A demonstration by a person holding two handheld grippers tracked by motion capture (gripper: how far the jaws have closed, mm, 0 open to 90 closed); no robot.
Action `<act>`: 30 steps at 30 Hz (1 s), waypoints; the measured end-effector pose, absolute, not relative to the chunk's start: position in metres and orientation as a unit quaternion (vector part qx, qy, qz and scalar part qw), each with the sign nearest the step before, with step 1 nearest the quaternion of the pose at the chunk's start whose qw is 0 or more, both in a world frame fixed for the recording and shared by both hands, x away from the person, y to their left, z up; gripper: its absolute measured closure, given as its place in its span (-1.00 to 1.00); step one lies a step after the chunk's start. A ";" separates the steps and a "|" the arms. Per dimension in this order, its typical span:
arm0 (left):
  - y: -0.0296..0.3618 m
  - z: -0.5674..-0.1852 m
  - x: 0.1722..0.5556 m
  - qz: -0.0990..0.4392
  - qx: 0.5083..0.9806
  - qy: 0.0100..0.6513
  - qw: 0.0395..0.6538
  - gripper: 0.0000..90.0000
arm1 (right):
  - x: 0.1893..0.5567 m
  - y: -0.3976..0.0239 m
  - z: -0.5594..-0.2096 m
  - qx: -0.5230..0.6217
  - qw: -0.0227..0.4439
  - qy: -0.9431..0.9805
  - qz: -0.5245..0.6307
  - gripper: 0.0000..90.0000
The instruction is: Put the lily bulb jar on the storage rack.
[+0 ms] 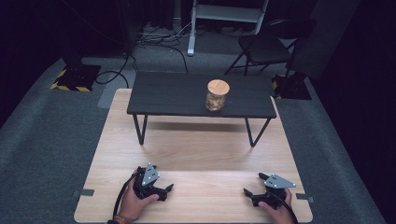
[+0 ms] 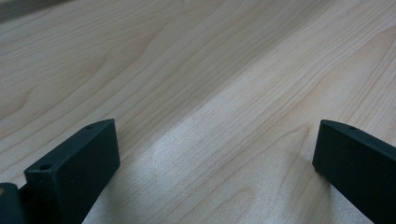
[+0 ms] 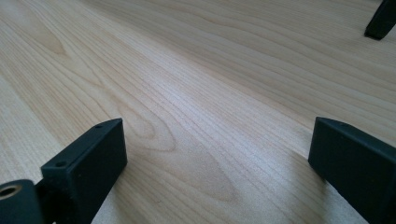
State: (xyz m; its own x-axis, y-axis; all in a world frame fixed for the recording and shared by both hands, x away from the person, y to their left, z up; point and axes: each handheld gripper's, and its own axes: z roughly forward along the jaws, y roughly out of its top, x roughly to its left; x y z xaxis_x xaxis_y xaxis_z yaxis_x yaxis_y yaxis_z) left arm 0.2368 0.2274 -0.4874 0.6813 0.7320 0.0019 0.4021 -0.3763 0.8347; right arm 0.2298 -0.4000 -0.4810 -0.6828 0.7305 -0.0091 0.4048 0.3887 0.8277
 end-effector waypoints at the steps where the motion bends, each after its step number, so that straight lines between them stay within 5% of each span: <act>1: 0.227 -0.487 0.237 0.190 0.808 0.351 0.434 -0.99 | 0.230 -0.400 -0.481 0.350 0.190 0.811 0.428 -0.91; 30: 0.227 -0.487 0.237 0.190 0.808 0.351 0.434 -0.99 | 0.229 -0.399 -0.481 0.354 0.192 0.810 0.427 -0.92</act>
